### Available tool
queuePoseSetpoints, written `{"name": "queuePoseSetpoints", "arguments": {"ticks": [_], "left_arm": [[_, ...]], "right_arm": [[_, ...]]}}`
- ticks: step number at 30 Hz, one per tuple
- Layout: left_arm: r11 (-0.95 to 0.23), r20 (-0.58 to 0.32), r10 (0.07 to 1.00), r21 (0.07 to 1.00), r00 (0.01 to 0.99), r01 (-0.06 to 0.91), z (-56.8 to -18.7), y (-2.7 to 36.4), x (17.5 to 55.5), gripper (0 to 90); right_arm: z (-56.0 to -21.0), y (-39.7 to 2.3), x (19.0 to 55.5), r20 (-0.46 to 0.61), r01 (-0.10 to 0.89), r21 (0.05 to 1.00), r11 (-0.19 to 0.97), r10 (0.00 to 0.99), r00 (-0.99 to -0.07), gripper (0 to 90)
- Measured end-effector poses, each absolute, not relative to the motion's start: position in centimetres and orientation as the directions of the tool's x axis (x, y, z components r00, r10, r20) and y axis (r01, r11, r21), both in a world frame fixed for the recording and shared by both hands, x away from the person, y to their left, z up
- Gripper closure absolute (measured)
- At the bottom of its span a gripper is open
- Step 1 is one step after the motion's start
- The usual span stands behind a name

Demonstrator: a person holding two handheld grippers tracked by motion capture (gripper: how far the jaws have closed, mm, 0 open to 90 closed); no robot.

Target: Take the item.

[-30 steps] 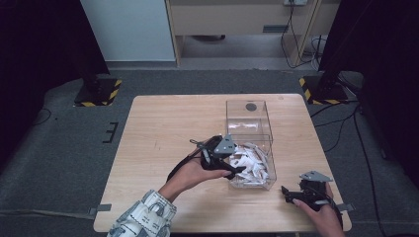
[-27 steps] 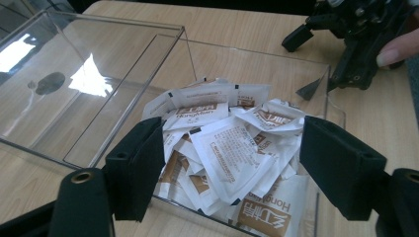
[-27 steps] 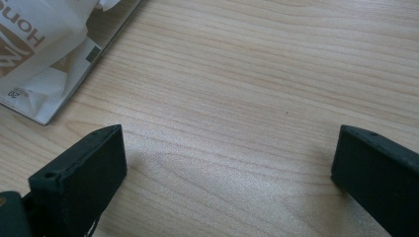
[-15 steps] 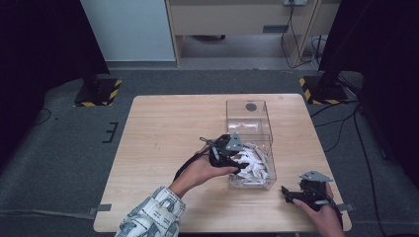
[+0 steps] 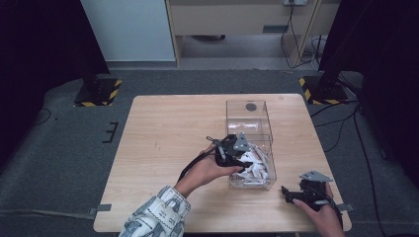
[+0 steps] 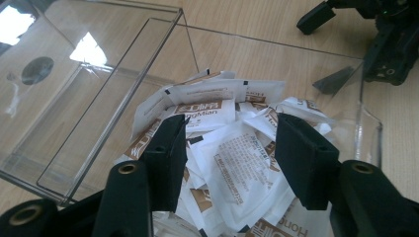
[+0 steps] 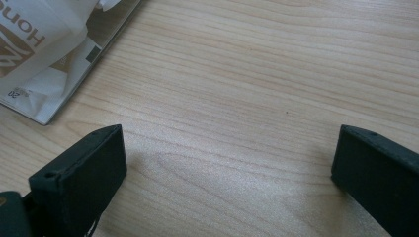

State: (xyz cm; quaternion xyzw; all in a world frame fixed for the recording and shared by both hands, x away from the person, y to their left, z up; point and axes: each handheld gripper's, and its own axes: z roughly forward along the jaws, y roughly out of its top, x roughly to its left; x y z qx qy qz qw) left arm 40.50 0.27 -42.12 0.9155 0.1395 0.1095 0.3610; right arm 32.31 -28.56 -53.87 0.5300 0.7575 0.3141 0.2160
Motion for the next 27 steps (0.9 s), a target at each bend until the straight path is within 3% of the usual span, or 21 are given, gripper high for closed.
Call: {"name": "queuePoseSetpoints", "arguments": {"ticks": [17, 27], "left_arm": [[-0.729, 0.07, 0.333, 0.652, 0.94, 0.21, -44.1, -0.7, 41.5, 37.3], [-0.738, 0.046, 0.332, 0.635, 0.942, 0.229, -45.0, -0.9, 41.9, 36.5]], "right_arm": [[-53.9, -28.6, 32.3, 0.006, 0.667, 0.705, 0.241, 0.939, -0.345, 0.8], [-53.9, -28.6, 32.3, 0.006, 0.667, 0.705, 0.241, 0.939, -0.345, 0.8]]}}
